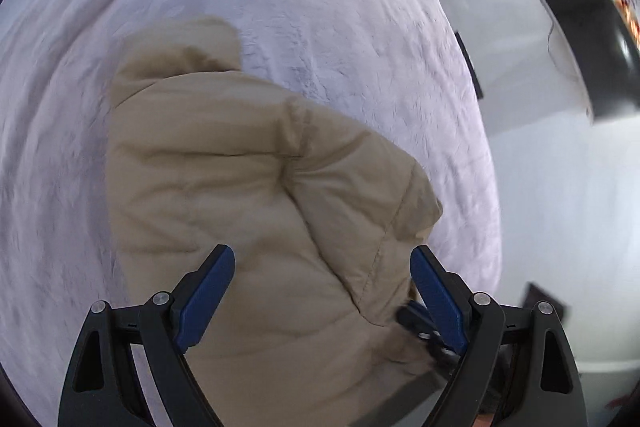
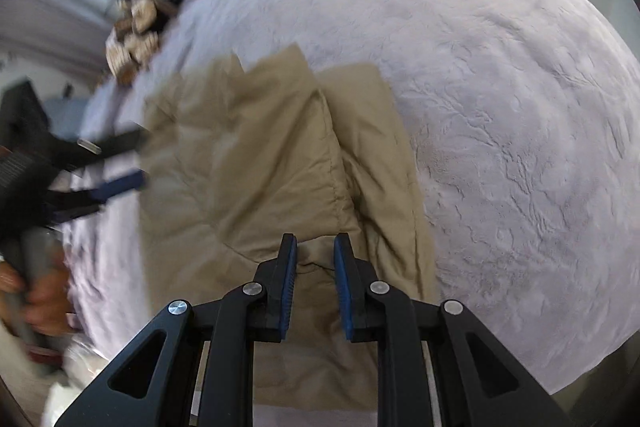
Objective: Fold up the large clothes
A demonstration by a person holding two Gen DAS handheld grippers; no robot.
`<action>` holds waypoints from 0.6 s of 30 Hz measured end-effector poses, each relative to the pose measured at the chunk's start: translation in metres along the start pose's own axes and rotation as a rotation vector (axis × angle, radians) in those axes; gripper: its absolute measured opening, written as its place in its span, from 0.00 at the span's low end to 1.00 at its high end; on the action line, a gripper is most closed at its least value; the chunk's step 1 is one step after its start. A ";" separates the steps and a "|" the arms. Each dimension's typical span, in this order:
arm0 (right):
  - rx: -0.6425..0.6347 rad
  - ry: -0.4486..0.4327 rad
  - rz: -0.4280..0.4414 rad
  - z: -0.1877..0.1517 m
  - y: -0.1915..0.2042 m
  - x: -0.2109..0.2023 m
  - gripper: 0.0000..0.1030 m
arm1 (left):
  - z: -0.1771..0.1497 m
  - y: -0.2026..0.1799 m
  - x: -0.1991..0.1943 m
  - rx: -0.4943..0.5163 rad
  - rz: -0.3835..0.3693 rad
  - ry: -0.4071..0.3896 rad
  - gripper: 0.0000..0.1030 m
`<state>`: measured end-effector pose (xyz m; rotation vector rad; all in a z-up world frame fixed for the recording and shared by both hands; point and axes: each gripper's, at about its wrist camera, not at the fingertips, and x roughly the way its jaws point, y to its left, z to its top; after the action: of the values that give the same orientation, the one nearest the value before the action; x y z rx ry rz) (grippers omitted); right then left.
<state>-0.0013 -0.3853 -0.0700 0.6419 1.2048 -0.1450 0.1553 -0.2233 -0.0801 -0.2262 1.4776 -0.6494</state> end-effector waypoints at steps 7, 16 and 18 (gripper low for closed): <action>-0.044 0.055 -0.071 -0.001 -0.011 0.037 0.39 | -0.008 0.027 -0.015 -0.040 0.086 -0.029 0.87; -0.038 0.093 -0.024 0.012 -0.020 0.034 0.40 | -0.033 0.038 -0.010 0.054 0.297 -0.028 0.87; -0.042 0.096 -0.012 0.013 -0.018 0.025 0.43 | -0.038 0.039 -0.009 0.055 0.307 -0.027 0.87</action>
<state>0.0111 -0.4018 -0.0971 0.6100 1.3010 -0.0996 0.1294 -0.1771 -0.0969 0.0353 1.4288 -0.4356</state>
